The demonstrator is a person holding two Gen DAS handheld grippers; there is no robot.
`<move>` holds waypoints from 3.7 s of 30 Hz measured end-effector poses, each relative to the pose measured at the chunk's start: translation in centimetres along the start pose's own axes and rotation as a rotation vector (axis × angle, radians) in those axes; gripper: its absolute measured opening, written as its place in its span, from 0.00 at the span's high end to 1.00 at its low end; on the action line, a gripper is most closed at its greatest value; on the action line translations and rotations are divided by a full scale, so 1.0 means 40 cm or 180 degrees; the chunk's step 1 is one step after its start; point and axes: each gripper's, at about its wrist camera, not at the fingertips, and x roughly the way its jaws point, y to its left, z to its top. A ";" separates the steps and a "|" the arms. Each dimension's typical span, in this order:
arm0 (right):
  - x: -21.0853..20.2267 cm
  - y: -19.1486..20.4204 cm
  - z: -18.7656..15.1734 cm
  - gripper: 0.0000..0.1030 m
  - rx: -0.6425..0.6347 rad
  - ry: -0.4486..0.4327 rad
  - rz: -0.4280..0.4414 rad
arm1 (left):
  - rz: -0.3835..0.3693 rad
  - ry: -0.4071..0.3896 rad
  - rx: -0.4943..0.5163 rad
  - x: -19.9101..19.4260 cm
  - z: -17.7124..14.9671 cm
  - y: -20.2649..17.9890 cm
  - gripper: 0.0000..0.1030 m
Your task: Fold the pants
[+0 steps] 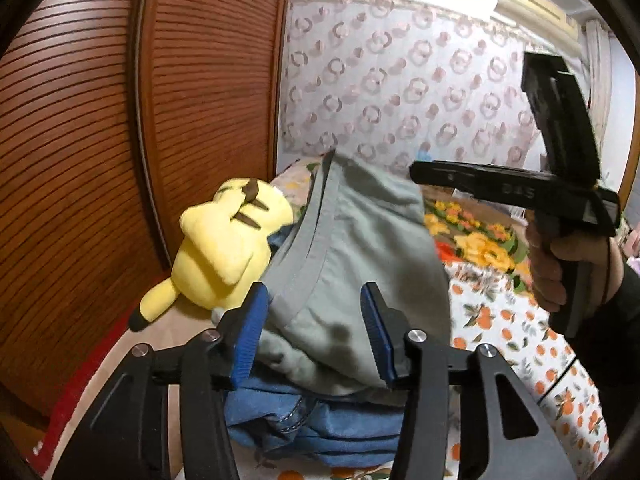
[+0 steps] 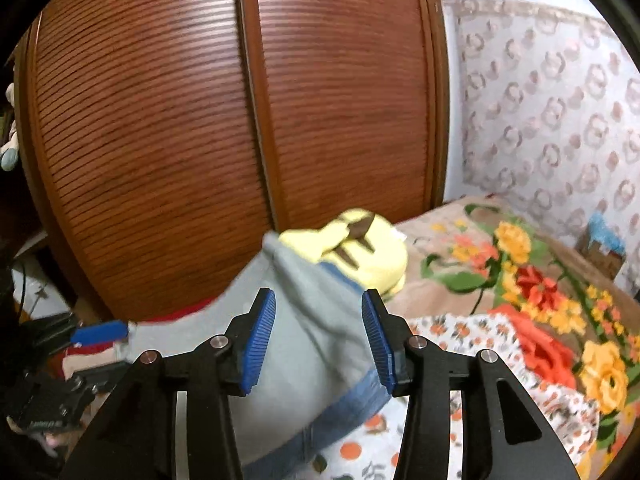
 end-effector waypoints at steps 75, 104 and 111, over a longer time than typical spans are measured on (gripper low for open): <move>-0.228 0.332 -0.234 0.43 0.0313 0.0048 -0.0555 | -0.0139 0.0066 0.0236 -0.155 -0.121 0.048 0.10; -0.508 0.481 -0.395 0.14 0.0790 -0.0254 -0.1515 | -0.0646 -0.0058 0.0712 -0.254 -0.183 -0.133 0.10; -0.605 0.548 -0.446 0.14 0.0900 -0.0301 -0.1827 | -0.0845 -0.0049 0.0786 -0.300 -0.214 -0.182 0.10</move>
